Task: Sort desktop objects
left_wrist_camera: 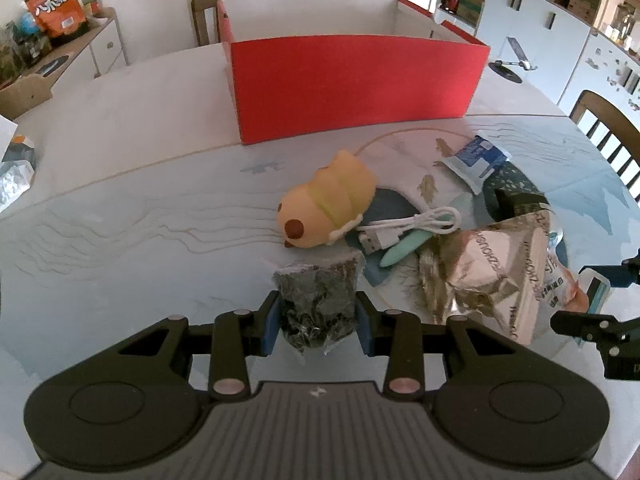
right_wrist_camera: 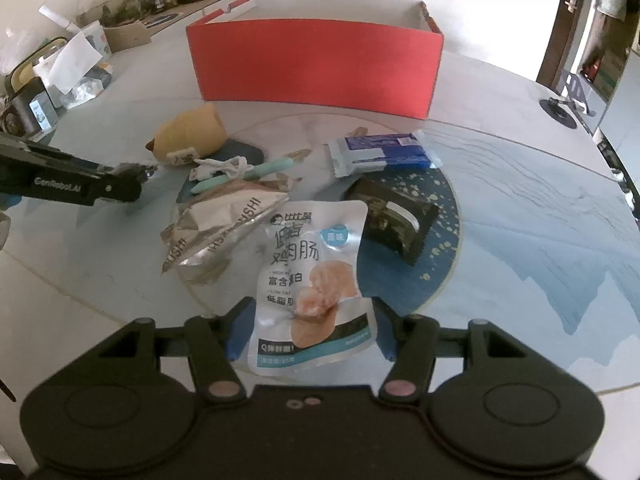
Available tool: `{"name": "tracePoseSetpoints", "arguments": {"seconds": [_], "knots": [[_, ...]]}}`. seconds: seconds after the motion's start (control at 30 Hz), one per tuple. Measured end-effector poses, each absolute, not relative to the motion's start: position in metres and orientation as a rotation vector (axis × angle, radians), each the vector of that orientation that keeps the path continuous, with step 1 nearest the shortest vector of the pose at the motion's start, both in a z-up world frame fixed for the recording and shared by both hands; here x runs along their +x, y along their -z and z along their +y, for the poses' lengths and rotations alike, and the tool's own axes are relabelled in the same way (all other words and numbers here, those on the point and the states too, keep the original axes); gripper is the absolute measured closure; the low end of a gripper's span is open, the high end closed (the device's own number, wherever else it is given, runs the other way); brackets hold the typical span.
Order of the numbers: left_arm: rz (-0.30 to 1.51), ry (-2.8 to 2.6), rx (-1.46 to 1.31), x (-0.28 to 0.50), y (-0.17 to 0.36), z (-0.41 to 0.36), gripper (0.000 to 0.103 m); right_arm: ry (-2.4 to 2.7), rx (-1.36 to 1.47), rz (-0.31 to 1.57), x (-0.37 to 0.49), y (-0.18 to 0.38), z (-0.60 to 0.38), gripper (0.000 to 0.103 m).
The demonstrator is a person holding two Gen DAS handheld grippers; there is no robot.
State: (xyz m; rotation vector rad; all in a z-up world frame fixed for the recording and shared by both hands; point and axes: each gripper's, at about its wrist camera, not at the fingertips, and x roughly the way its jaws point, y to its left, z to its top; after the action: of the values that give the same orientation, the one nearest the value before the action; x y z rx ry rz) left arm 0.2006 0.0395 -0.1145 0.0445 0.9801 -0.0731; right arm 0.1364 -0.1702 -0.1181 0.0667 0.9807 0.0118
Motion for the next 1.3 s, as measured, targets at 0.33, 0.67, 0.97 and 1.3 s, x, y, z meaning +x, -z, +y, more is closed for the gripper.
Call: {"name": "tracePoseSetpoints", "arguments": {"seconds": [0.33,0.67,0.97,1.3], "knots": [[0.971,0.111,0.031,0.19,0.087,0.031,0.066,0.036,0.096,0.952,0.124,0.096,-0.178,0.043],[0.97,0.142,0.008,0.18,0.06,0.021,0.066,0.047,0.156,0.93,0.125,0.069,-0.18,0.043],[0.959,0.156,-0.011,0.18,0.042,0.018,0.066,0.007,0.189,0.917,0.139,0.047,-0.177,0.043],[0.961,0.143,-0.008,0.194,0.024,0.016,0.066,-0.029,0.182,0.927,0.163,0.016,-0.176,0.043]]}}
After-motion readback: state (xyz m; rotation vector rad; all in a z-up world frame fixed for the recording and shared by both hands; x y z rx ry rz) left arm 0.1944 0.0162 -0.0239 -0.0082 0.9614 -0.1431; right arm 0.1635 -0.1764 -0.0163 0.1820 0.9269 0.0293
